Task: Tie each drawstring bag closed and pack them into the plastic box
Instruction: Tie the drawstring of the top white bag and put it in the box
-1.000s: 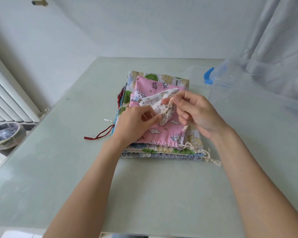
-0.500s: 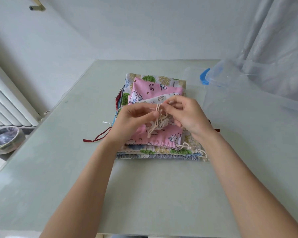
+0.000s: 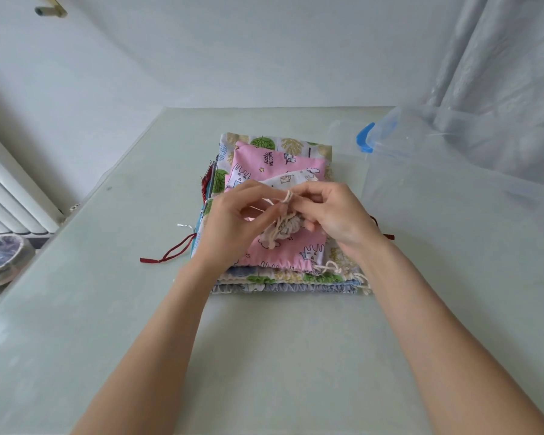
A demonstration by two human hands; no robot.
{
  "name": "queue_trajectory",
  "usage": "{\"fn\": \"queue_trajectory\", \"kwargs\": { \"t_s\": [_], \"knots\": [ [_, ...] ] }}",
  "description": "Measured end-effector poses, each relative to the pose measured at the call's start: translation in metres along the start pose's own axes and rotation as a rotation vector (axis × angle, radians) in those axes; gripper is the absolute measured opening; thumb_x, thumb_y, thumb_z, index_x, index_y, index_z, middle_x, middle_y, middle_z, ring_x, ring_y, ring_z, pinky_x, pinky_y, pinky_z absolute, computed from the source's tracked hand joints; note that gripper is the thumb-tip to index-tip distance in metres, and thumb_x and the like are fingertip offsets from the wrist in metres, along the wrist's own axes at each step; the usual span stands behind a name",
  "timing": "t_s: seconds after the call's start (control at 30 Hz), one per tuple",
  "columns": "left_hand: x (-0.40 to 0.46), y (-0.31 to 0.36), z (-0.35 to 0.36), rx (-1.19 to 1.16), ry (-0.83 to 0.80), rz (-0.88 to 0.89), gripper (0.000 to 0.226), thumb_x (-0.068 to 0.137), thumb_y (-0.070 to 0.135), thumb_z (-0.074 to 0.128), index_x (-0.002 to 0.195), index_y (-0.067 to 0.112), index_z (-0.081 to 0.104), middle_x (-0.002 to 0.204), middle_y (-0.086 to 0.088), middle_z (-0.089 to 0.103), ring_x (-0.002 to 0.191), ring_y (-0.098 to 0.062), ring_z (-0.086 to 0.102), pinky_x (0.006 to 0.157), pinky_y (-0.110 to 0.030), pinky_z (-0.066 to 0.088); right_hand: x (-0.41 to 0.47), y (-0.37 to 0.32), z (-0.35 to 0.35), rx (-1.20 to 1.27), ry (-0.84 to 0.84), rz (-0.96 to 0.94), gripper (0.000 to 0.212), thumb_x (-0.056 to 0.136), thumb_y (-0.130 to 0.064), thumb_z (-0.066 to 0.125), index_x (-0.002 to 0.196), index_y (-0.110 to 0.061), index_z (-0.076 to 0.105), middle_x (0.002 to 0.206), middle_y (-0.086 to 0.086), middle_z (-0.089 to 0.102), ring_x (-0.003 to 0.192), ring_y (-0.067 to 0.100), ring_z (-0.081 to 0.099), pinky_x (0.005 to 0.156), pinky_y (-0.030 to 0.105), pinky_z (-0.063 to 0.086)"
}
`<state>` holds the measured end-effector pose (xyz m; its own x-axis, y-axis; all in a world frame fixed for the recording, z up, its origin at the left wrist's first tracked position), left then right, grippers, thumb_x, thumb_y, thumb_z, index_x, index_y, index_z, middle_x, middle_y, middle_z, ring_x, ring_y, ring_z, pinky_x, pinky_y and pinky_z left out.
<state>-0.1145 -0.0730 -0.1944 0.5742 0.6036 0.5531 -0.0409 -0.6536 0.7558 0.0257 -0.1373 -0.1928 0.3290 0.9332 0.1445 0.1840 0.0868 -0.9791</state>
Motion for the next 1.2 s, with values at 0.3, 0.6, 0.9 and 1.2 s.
{"fn": "queue_trajectory", "kwargs": {
  "t_s": [0.3,0.6,0.9,1.2],
  "knots": [
    [0.0,0.003,0.0,0.246,-0.032,0.137,0.018,0.079,0.012,0.07,0.097,0.014,0.071,0.084,0.001,0.066,0.072,-0.009,0.064,0.07,-0.018,0.054,-0.001,-0.001,0.001,-0.024,-0.054,0.005,0.014,0.075,-0.014,0.074,0.088,-0.009,0.071,0.072,0.003,0.068,0.053,0.012,0.058,0.054,0.021,0.051],
    [-0.007,0.013,-0.005,0.345,0.189,0.25,0.027,0.084,0.019,0.049,0.08,0.011,0.075,0.073,0.003,0.071,0.065,-0.012,0.066,0.057,-0.032,0.052,-0.001,-0.002,0.007,-0.009,-0.155,0.0,0.01,0.074,-0.012,0.072,0.083,-0.017,0.07,0.077,0.001,0.068,0.071,0.008,0.064,0.065,0.019,0.05],
    [-0.008,0.01,0.0,0.236,0.301,0.059,0.024,0.083,0.023,0.057,0.068,0.01,0.068,0.062,0.003,0.066,0.057,-0.007,0.062,0.057,-0.03,0.054,-0.001,-0.001,0.011,-0.091,-0.117,-0.012,0.015,0.075,-0.017,0.073,0.09,-0.014,0.071,0.085,0.002,0.07,0.079,0.01,0.065,0.073,0.024,0.053],
    [-0.002,0.011,-0.013,0.152,0.326,-0.074,0.014,0.08,0.018,0.074,0.083,0.025,0.062,0.077,0.009,0.065,0.07,-0.003,0.065,0.061,-0.017,0.05,0.0,0.0,-0.002,-0.003,-0.03,0.043,0.012,0.083,-0.007,0.067,0.092,0.0,0.067,0.069,0.005,0.06,0.053,0.006,0.057,0.055,0.018,0.054]
  ]
}}
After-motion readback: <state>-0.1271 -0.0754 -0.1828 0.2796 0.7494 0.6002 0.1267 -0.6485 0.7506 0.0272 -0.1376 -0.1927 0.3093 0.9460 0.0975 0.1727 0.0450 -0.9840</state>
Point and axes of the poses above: each hand's wrist, its own x-axis towards the middle knuckle, its own z-axis out of the palm, y = z × x, the point moved 3 cm from there along x, towards the middle knuckle
